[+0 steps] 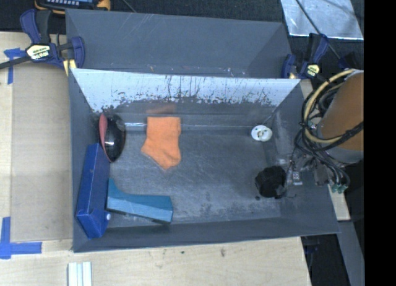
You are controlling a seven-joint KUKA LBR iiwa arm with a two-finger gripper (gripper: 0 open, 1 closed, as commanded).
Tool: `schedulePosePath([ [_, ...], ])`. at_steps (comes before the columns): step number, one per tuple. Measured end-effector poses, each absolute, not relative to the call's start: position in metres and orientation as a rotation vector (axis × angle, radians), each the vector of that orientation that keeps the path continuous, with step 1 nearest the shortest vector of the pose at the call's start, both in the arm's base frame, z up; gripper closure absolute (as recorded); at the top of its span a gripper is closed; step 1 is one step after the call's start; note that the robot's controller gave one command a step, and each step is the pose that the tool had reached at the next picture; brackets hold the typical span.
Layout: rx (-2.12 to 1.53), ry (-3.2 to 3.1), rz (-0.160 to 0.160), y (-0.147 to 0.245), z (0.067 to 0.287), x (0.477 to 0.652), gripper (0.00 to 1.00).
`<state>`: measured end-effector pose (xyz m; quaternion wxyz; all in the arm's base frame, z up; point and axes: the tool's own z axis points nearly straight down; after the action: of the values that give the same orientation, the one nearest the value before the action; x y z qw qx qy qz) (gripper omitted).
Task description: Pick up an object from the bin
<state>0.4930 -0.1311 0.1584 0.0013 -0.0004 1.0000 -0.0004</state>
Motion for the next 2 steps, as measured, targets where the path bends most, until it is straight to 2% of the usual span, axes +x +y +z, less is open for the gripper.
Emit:
schedulePosePath([
  [1,0.009,3.138,-0.001,-0.125,0.155,0.51,1.0],
  [2,0.023,3.139,0.0,-0.11,0.152,0.502,1.0],
])
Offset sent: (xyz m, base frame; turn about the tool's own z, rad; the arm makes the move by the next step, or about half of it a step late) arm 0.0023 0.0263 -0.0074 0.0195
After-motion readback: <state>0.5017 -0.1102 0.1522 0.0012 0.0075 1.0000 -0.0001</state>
